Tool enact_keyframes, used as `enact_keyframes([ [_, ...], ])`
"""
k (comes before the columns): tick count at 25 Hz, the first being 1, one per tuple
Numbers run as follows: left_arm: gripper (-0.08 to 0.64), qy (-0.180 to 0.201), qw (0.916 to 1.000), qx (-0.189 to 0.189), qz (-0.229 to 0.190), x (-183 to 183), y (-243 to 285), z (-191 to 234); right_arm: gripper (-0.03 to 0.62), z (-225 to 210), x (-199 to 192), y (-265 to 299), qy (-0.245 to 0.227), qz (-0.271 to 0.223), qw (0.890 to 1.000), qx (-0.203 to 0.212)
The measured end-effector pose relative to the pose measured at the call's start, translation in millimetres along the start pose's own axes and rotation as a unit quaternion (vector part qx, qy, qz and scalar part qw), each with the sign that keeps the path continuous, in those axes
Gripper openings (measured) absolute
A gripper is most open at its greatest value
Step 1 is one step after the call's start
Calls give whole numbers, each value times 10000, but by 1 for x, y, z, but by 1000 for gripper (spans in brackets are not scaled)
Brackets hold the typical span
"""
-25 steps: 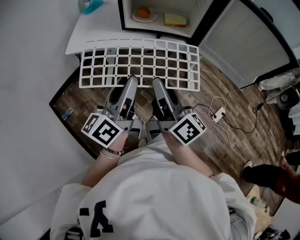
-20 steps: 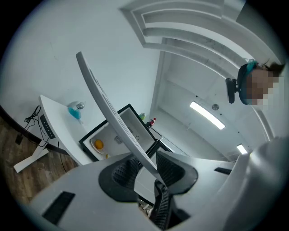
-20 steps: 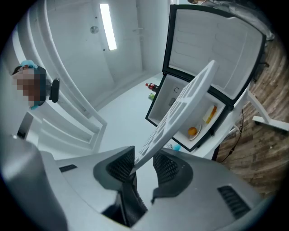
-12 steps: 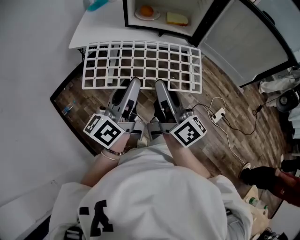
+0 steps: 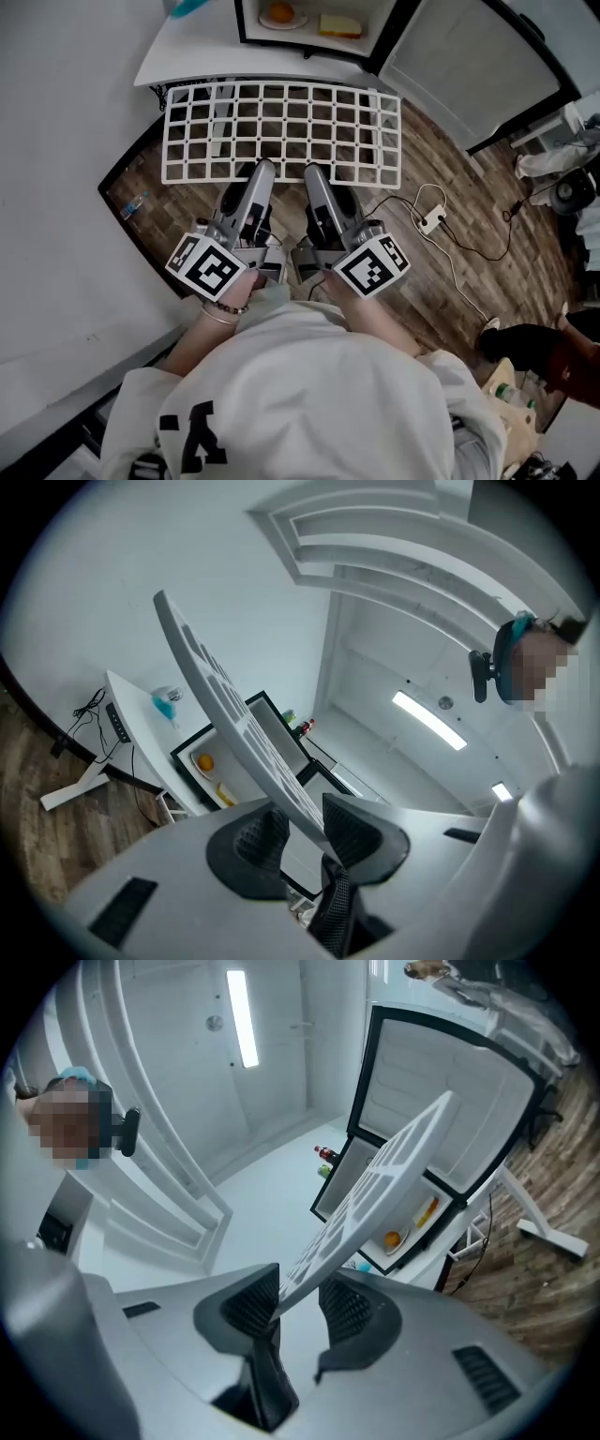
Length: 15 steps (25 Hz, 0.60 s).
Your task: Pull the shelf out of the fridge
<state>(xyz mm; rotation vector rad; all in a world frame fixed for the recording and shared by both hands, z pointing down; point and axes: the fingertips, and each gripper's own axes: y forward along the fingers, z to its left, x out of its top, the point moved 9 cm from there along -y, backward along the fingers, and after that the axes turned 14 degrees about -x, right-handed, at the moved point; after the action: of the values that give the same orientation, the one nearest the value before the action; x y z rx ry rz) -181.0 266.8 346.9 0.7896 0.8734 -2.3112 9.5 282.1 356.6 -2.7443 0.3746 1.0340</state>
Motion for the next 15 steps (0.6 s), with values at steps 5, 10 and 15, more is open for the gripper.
enact_keyframes([
  [5, 115, -118, 9999, 65, -33, -29, -18, -34, 146, -1, 6, -47, -140, 46, 9999, -19],
  [10, 115, -59, 9999, 133, -32, -56, -37, -73, 146, -4, 9, -98, -83, 170, 9998, -80],
  [15, 115, 47, 9998, 158, -72, -79, -55, -108, 146, -3, 13, -141, -138, 220, 9997, -46],
])
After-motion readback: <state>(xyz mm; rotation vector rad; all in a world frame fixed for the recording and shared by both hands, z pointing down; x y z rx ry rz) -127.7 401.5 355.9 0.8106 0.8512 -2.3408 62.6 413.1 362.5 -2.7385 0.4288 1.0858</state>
